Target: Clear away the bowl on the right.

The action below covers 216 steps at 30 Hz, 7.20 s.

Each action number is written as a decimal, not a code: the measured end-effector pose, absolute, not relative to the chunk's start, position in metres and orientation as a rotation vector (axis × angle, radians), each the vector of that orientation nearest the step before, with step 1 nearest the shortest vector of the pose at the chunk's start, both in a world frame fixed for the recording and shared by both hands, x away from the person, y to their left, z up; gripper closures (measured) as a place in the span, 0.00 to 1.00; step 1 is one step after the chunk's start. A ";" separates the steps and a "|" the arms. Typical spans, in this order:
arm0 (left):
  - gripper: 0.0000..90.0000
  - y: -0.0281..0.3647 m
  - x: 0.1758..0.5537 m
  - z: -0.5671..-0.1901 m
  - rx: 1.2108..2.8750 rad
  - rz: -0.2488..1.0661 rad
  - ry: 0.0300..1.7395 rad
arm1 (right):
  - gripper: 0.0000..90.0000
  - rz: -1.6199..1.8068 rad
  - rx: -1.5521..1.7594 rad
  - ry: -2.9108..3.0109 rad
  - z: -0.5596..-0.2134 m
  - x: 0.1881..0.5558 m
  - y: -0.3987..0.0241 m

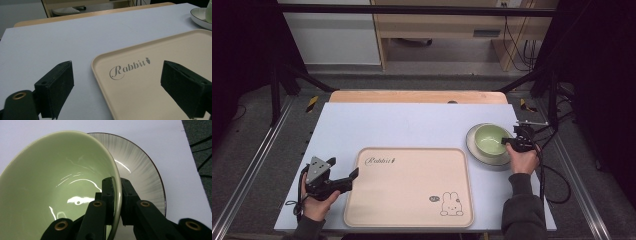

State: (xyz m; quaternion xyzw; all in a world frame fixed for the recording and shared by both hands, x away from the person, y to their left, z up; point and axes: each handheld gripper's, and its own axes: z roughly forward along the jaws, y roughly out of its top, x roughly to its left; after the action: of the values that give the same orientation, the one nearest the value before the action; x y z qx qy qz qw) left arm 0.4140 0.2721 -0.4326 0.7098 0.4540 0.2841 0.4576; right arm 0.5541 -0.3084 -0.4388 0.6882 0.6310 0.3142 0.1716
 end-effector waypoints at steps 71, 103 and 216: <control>0.12 0.271 0.410 -0.427 1.732 0.699 1.099 | 0.92 1.162 1.644 1.954 -0.373 0.522 -0.253; 0.12 0.270 0.408 -0.423 1.728 0.699 1.078 | 0.92 1.287 1.439 2.164 -0.357 0.504 -0.188; 0.12 0.268 0.407 -0.423 1.737 0.694 1.068 | 0.92 1.087 1.340 2.507 -0.442 0.523 -0.079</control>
State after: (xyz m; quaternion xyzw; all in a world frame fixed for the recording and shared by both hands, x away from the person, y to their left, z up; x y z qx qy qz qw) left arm 0.4071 0.2684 -0.4234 0.7099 0.4367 0.2839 0.4740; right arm 0.5235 -0.0786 -0.4424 0.4397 0.8228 0.3568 0.0489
